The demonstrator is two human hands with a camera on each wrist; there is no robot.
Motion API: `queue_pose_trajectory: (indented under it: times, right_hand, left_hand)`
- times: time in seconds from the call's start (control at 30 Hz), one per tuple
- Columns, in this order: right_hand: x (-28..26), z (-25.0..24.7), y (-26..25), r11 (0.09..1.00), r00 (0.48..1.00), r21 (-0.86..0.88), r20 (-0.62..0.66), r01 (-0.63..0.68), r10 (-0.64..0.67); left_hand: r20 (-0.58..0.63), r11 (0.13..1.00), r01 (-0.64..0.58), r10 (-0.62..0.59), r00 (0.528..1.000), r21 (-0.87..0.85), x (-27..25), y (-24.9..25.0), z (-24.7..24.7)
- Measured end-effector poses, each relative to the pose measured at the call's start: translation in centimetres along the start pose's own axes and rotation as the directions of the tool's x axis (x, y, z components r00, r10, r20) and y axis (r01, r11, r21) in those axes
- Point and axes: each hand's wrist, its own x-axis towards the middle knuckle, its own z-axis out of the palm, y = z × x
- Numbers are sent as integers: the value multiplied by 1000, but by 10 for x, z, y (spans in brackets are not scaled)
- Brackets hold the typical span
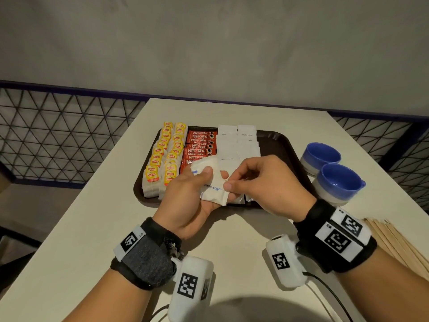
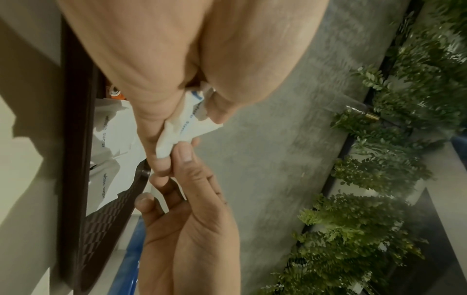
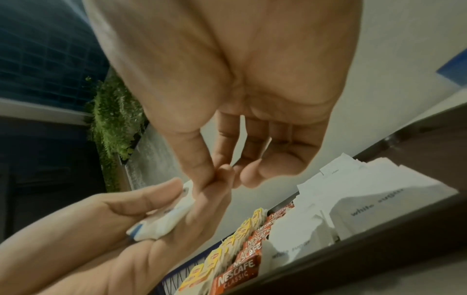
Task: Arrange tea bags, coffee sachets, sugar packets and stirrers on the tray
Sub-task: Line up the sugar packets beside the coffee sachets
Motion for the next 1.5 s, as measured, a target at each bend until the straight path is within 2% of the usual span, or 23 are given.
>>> queue_pose_trajectory:
  times: [0.1,0.17,0.23,0.33,0.5,0.6,0.7,0.77,0.87,0.97,1.07,1.33,1.5]
  right_hand:
    - [-4,-4,-3,1000,1000,-10,-7,-5,5]
    - [-6,-10,-3,1000,998,10,-62,-15,16]
    - [-7,-15,-3,992,992,114,-105,-57,69]
    - [-10,-19,-7,961,989,263,-91,-85,112]
    - [-13,-14,-5,967,989,254,-137,-24,61]
    - [-16,-15,-3,958,995,282,-95,42,-16]
    - [-17,-20,-3,971,996,239,-86,22,-1]
    - [-15,-29,2,977,990,215,-138,-6,36]
    - [-11,-48,17,994,972,75,-214,-80,94]
    - [-9,-58,34,983,975,-51,-144,-175,166]
    - [-7,-55,46,961,976,-170,-51,-217,212]
    - [9,-50,50,892,974,-417,56,-177,219]
    - [14,-47,43,869,966,-463,90,-174,242]
  left_hand:
    - [22,999,25,-24,999,-37,0,-1,0]
    - [62,999,33,-32,998,-10,1,-1,-2]
    - [101,998,23,-28,994,58,2,-2,-4]
    - [129,994,18,-33,991,112,0,-3,-5]
    - [134,991,-30,12,991,132,-2,-7,-1]
    - [108,992,-44,32,994,117,-1,-8,-1]
    - [64,994,-36,30,998,99,0,-8,-1]
    - [18,997,-34,33,999,76,2,-6,-1]
    - [-43,998,-49,51,998,31,5,-2,-3]
    - [-74,999,-43,42,996,-5,6,0,-5]
    - [-91,1000,-20,18,996,-21,7,-1,-5]
    - [-87,998,15,-20,996,-65,6,-1,-4]
    - [-33,996,47,-49,998,-70,7,-2,-8]
